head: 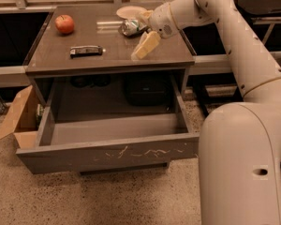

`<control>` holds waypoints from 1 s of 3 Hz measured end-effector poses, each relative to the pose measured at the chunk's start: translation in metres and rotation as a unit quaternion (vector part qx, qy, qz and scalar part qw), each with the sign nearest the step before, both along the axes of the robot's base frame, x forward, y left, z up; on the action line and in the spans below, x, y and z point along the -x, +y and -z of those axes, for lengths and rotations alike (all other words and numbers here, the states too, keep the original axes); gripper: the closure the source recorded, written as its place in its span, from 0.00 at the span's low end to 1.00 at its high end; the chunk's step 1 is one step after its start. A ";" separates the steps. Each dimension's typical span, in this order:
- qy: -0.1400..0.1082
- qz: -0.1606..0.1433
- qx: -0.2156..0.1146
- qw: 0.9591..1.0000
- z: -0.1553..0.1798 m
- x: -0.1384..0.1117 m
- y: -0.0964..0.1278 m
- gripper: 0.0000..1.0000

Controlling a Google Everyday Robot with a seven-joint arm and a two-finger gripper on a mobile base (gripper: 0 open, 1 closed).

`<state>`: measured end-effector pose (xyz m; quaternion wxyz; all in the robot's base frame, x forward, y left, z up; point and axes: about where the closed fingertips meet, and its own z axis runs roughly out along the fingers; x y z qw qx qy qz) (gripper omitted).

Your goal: Place rxbar chocolate into top drawer

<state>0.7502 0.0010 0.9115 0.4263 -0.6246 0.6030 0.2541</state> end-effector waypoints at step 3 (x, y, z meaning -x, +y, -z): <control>-0.036 0.008 -0.093 0.995 -0.004 -0.050 0.091 0.00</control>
Offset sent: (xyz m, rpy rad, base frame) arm 0.0619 0.1054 0.0087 0.2294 -0.0905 -0.0009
